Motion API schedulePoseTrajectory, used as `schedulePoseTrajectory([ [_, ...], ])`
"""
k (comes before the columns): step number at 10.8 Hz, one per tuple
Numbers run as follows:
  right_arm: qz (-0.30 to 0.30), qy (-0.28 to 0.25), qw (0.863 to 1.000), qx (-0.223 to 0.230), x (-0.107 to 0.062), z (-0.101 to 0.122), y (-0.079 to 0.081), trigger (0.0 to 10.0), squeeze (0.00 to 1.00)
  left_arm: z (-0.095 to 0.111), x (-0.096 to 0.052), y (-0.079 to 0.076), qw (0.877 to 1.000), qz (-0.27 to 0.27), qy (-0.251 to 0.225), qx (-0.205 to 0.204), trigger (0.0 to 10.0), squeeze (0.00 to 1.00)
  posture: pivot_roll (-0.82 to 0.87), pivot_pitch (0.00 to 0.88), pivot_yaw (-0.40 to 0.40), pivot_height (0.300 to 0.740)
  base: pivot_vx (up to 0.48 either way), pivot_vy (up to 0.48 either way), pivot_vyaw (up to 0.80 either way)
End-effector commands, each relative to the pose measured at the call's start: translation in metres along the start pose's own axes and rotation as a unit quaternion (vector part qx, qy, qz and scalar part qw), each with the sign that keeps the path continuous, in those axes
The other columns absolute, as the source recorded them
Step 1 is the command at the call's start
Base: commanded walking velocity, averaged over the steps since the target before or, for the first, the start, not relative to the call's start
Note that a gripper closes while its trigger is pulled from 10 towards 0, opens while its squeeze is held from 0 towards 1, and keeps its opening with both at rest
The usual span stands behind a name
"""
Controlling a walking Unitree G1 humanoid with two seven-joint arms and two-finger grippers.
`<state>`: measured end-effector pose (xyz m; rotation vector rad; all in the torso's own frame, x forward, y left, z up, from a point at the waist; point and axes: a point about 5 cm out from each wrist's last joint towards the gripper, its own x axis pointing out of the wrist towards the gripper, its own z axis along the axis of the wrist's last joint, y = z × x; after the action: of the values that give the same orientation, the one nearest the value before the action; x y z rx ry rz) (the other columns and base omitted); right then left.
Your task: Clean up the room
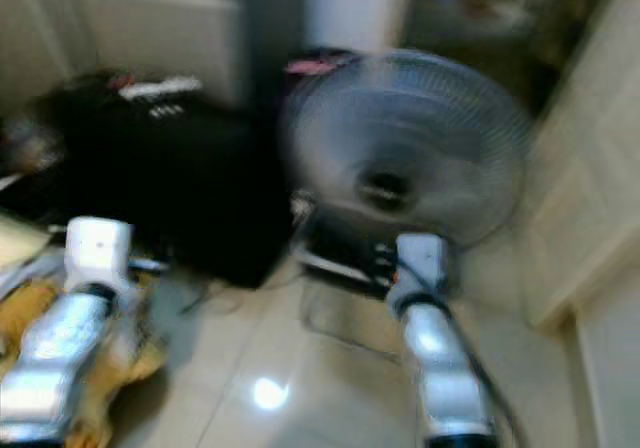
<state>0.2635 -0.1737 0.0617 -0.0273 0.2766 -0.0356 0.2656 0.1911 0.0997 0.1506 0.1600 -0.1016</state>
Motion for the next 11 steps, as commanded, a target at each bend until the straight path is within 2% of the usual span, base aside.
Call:
schedulePoseTrajectory([
  [1,0.012,-0.016,1.000,0.004,0.001,0.007,0.008,10.0,0.00,0.002,-0.002,0.010,1.000,0.012,-0.003,0.010,10.0,0.00,-0.02,0.000,0.022,0.740,0.262,0.000,0.00],
  [4,0.011,-0.011,1.000,0.004,0.002,0.006,0.008,10.0,0.00,0.000,-0.003,0.012,1.000,0.021,-0.001,0.007,10.0,0.00,-0.01,0.000,0.025,0.740,0.000,0.000,-0.16],
  [8,0.010,-0.014,1.000,0.003,0.007,0.009,0.005,10.0,0.00,0.002,-0.001,0.013,1.000,0.024,-0.009,0.000,10.0,0.00,-0.03,0.000,0.021,0.740,0.000,0.000,-0.78],
  [11,0.027,-0.028,0.999,-0.013,0.009,0.017,0.008,10.0,0.00,0.005,0.002,0.018,0.999,0.040,-0.015,-0.002,10.0,0.00,-0.02,0.000,0.011,0.740,0.312,0.000,0.00],
])
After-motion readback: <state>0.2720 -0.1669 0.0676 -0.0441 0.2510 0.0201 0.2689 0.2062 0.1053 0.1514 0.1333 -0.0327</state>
